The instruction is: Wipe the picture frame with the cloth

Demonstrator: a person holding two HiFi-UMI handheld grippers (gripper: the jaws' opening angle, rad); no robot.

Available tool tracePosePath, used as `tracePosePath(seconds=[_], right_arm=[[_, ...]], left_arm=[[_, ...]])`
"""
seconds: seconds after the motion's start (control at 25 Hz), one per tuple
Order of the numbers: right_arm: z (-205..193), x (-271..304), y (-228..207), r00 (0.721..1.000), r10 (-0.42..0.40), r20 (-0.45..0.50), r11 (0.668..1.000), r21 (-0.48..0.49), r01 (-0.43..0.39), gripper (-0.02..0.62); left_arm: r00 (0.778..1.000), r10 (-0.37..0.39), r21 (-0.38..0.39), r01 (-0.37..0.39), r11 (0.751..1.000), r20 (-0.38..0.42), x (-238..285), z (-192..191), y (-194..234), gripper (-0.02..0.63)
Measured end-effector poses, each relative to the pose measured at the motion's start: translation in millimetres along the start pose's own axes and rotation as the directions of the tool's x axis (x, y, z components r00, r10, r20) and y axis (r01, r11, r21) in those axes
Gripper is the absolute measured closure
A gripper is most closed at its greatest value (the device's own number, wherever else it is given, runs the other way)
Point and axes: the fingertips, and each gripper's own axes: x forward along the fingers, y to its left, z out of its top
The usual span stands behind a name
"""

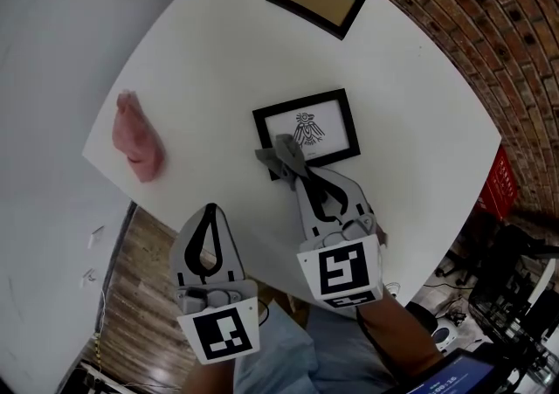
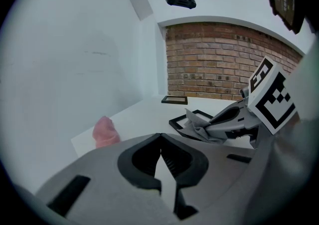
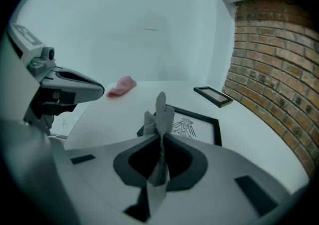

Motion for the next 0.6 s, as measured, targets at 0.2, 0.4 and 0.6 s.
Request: tracePosePath(seconds=[0.2,0.4,0.6], right_arm=[[-2.5,-2.0,-6.9,1.000,-0.017,-0.006,1.000,0.020,0.017,0.569],[-6.6,-5.1,-16.8,0.999,-0.035,-0.011,0.999,0.035,0.036,0.569],[-11.3,-8.4,-28.9,0.998,-0.059,-0.015,0.997,0.054,0.060,0.569]], left_arm=[[1.000,-0.013,0.014,0.013,1.000,0.001,3.5,2.8,-3.2,0.597],[1.000,-0.028,0.023,0.028,0.999,-0.007,7.6,4.2,-10.0,0.597],[0.999,-0.043,0.036,0.043,0.998,-0.002,12.2,7.6,-16.0,0.597]])
